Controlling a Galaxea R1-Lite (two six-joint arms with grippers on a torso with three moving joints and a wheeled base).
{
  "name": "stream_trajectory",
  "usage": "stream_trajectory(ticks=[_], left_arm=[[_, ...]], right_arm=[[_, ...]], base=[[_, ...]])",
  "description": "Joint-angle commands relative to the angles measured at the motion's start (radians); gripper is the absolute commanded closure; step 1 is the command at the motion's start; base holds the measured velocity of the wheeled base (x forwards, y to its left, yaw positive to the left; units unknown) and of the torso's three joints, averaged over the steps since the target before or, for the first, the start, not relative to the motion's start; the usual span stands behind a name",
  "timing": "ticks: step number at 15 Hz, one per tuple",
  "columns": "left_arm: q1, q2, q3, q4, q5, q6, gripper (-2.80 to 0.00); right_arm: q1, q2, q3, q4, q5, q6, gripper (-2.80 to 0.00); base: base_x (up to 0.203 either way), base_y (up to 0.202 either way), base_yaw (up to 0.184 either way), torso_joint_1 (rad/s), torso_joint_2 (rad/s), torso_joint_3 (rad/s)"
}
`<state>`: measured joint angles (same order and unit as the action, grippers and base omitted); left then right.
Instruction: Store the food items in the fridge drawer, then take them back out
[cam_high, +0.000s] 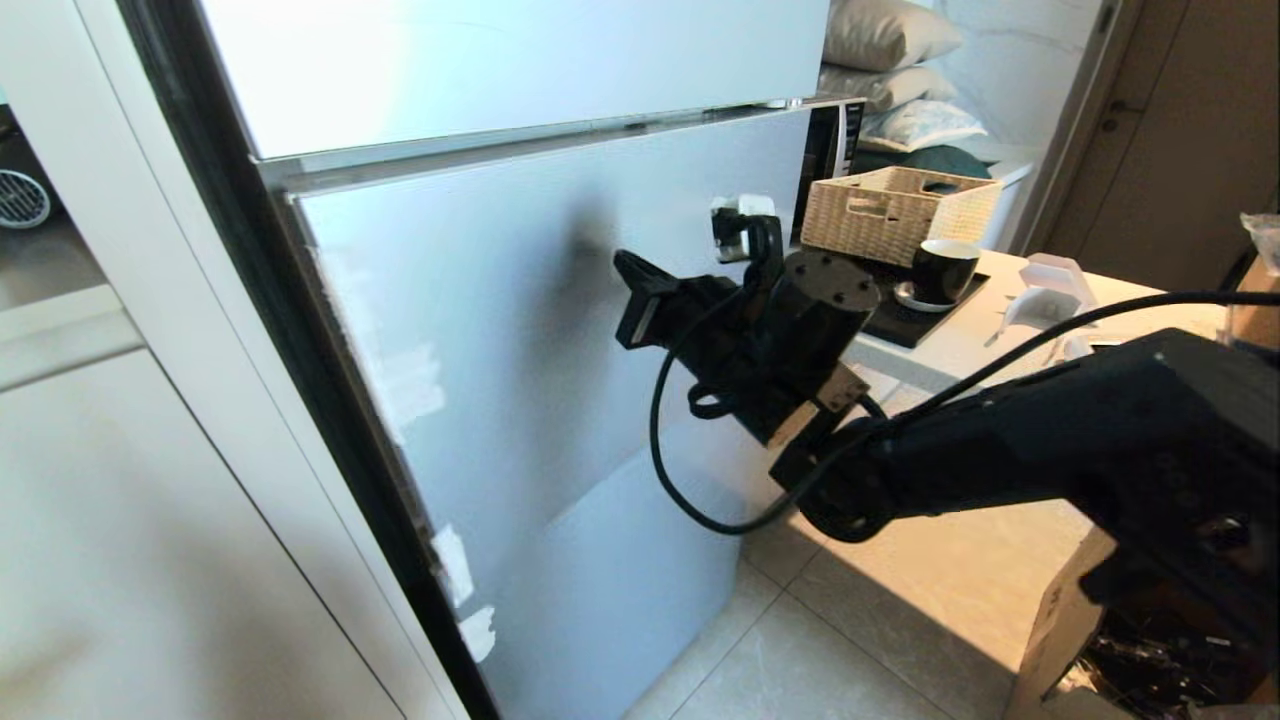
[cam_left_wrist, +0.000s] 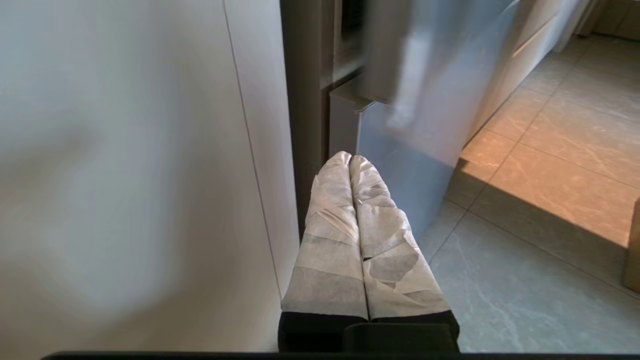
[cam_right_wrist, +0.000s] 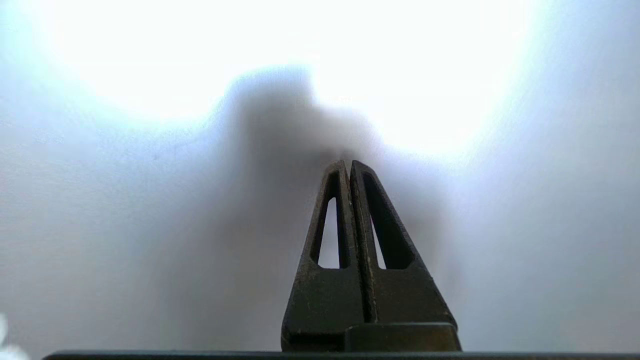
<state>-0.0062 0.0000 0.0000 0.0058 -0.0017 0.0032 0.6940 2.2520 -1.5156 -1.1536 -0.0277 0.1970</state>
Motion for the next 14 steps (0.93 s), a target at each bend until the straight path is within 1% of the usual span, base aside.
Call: stream_trajectory(ticks=[1,2,3,4,5,7,9,12,14], left_arm=[[0.0,0.0,0.0,0.0,0.0,0.0,0.0],[0.0,0.0,0.0,0.0,0.0,0.0,0.0],[0.0,0.0,0.0,0.0,0.0,0.0,0.0],[0.0,0.0,0.0,0.0,0.0,0.0,0.0],[0.0,0.0,0.0,0.0,0.0,0.0,0.0],[0.0,0.0,0.0,0.0,0.0,0.0,0.0],[0.0,0.0,0.0,0.0,0.0,0.0,0.0],[0.0,0.0,0.0,0.0,0.0,0.0,0.0],[0.0,0.0,0.0,0.0,0.0,0.0,0.0]], right_arm=[[0.004,0.168,-0.153,-0.007,-0.031,0.002,0.0],[0.005,0.201,-0.194,-0.011,-0.051,0.003,0.0],[0.005,0.203,-0.197,-0.023,-0.08,0.003,0.0],[0.005,0.172,-0.177,-0.035,-0.107,0.003,0.0],[0.005,0.114,-0.13,-0.042,-0.123,0.003,0.0],[0.001,-0.067,0.055,-0.042,-0.132,0.002,0.0],[-0.011,-0.338,0.262,0.013,-0.122,-0.001,0.0],[-0.046,-0.777,0.547,0.204,-0.113,-0.018,0.0],[-0.1,-1.052,0.777,0.341,-0.129,-0.06,0.0]], base=[[0.0,0.0,0.0,0.0,0.0,0.0],[0.0,0.0,0.0,0.0,0.0,0.0],[0.0,0.0,0.0,0.0,0.0,0.0],[0.0,0.0,0.0,0.0,0.0,0.0],[0.0,0.0,0.0,0.0,0.0,0.0],[0.0,0.0,0.0,0.0,0.0,0.0],[0.0,0.0,0.0,0.0,0.0,0.0],[0.0,0.0,0.0,0.0,0.0,0.0],[0.0,0.0,0.0,0.0,0.0,0.0]])
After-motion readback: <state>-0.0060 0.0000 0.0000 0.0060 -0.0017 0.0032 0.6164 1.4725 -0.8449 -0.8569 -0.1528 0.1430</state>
